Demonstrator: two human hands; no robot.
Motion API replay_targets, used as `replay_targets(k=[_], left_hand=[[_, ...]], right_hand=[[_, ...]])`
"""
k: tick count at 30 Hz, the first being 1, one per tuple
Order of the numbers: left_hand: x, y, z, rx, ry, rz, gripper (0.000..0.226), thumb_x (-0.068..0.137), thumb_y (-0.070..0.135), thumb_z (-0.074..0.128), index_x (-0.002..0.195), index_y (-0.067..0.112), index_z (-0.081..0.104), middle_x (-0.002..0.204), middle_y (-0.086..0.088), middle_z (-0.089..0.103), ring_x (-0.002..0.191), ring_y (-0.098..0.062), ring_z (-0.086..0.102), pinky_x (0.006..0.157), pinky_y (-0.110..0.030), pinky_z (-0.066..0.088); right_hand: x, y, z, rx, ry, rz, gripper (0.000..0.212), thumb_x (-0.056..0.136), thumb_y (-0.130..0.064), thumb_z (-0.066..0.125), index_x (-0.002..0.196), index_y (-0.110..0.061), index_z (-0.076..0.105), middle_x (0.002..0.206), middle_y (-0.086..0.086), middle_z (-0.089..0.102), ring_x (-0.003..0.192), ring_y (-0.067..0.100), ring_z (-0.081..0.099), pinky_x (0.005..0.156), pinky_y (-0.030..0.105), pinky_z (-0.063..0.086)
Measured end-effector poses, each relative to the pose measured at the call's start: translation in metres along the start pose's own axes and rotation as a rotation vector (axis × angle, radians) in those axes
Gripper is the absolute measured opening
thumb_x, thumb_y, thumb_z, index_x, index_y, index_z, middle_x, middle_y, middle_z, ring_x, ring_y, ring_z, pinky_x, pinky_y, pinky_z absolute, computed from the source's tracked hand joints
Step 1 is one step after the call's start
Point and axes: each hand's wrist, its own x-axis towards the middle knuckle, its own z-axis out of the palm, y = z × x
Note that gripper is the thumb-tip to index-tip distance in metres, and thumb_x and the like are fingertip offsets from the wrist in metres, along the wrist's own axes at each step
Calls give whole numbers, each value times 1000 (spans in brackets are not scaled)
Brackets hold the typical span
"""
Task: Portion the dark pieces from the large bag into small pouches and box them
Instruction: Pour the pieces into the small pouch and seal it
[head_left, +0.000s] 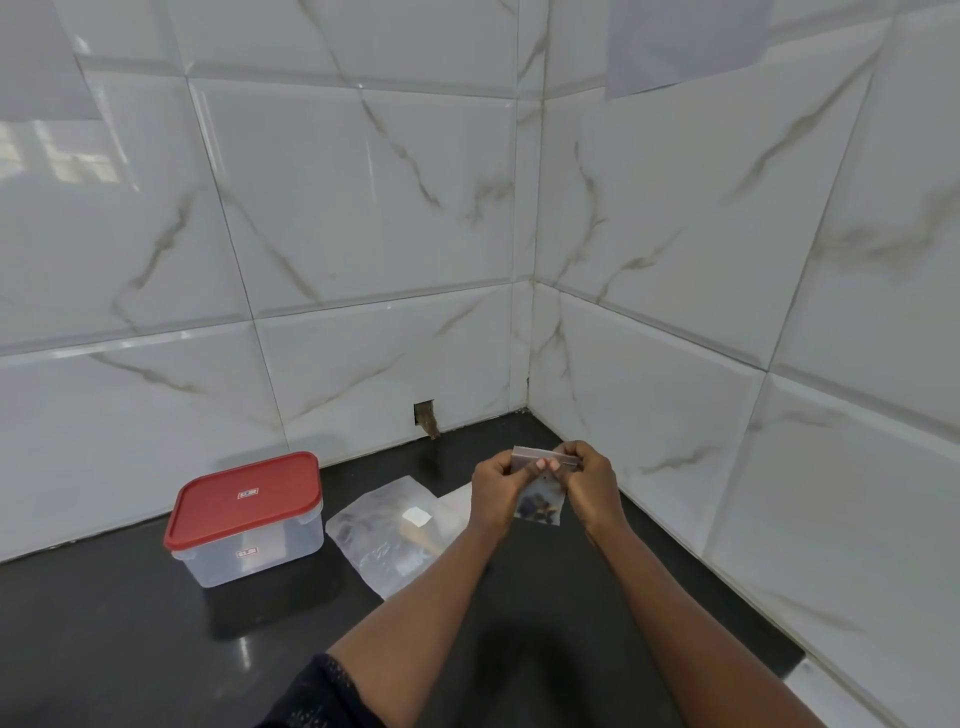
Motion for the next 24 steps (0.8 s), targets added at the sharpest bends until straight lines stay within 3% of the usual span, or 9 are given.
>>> replay_targets(k=[4, 8, 11, 14, 19, 24], left_hand=[[2, -3, 2, -10, -21, 2, 17, 79, 13, 72, 92, 3, 68, 86, -15, 69, 77, -21, 65, 74, -35, 54], [1, -2, 9, 19, -32, 22, 9, 81, 8, 70, 89, 4, 68, 77, -5, 67, 66, -7, 63, 68, -23, 52], [5, -5, 14, 95, -37, 56, 5, 83, 8, 68, 88, 8, 66, 76, -1, 66, 70, -9, 61, 66, -19, 50], [6, -9, 18, 79, 0, 41, 4, 85, 10, 66, 88, 10, 64, 79, -3, 66, 75, -16, 63, 70, -24, 52], [11, -17, 17, -109, -8, -104, 3, 83, 9, 67, 86, 8, 68, 90, -20, 69, 87, -36, 65, 83, -45, 55], [12, -20, 19, -176, -109, -187, 12, 92, 10, 55, 87, 6, 65, 89, -18, 66, 86, -30, 62, 88, -48, 51]], right_hand=[[1, 1, -2, -23, 0, 8, 11, 90, -4, 56, 83, -12, 59, 78, 3, 61, 69, 11, 55, 56, 12, 42], [4, 0, -7, -143, -21, -27, 15, 90, -1, 52, 85, -13, 59, 84, 4, 60, 79, 15, 55, 64, 17, 42], [7, 2, -10, -197, -21, -46, 19, 88, 2, 52, 82, -14, 59, 83, 2, 61, 79, 14, 54, 62, 12, 40], [10, 6, -10, -154, -2, -24, 18, 88, -1, 57, 81, -18, 61, 83, 0, 62, 79, 12, 57, 61, 9, 40], [15, 12, -16, -56, 5, 25, 14, 88, -1, 59, 85, -15, 61, 83, 1, 64, 78, 13, 60, 64, 13, 46], [21, 28, -25, -13, 76, 159, 27, 86, 1, 61, 71, -22, 58, 71, 1, 64, 73, 20, 61, 74, 36, 53]])
